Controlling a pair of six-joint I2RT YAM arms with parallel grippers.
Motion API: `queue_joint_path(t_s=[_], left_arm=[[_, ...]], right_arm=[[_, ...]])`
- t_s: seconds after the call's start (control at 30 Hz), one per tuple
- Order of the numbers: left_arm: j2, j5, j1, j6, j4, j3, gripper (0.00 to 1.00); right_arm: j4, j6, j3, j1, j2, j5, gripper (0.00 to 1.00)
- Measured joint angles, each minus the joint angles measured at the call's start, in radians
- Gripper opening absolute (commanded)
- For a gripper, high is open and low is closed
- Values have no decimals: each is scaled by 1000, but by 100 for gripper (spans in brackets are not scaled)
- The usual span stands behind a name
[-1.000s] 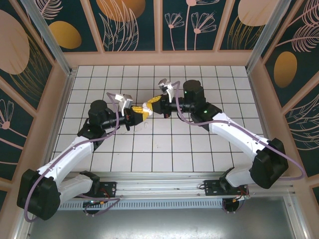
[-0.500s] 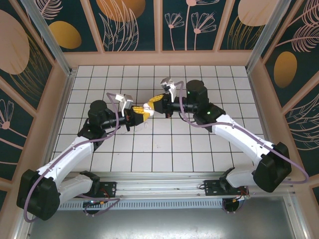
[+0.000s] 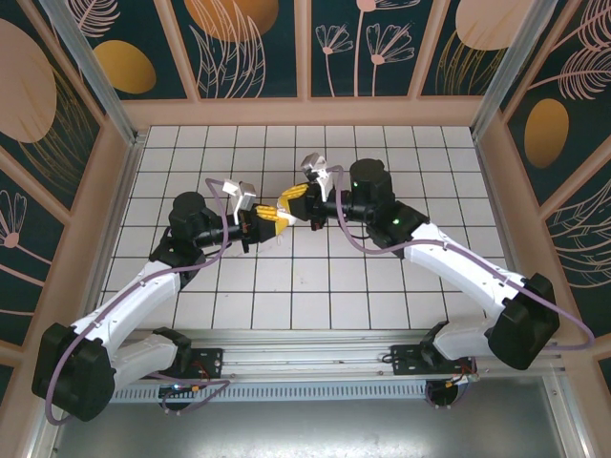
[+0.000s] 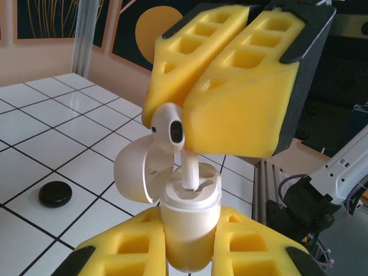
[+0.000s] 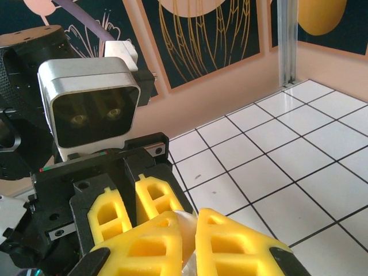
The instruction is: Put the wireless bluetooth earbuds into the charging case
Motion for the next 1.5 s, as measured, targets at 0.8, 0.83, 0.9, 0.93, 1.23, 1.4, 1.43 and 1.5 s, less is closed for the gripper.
queue_joint_path(t_s=[0.8, 0.83, 0.9, 0.93, 1.23, 1.4, 1.43, 1.5], left_arm=[[1, 52, -3, -92, 102, 0, 0], [1, 52, -3, -93, 102, 0, 0], [1, 52, -3, -93, 101, 0, 0], [1, 51, -3, -93, 101, 0, 0], [1, 47, -3, -96, 101, 0, 0], [0, 43, -3, -96, 101, 0, 0], [0, 39, -2, -95, 101, 0, 0], [-2, 31, -2, -93, 101, 0, 0]], right_arm=[[-4, -33, -23, 3, -60, -57, 16], [-4, -33, -23, 3, -60, -59, 17], [-4, -33, -23, 3, -60, -62, 22], [-4, -33, -23, 3, -60, -64, 24], [-5, -31, -22, 3, -60, -85, 29], [-8, -16, -19, -5, -60, -88, 32], [-10, -9, -17, -6, -60, -88, 33], [-15, 7, -11, -9, -59, -88, 34]])
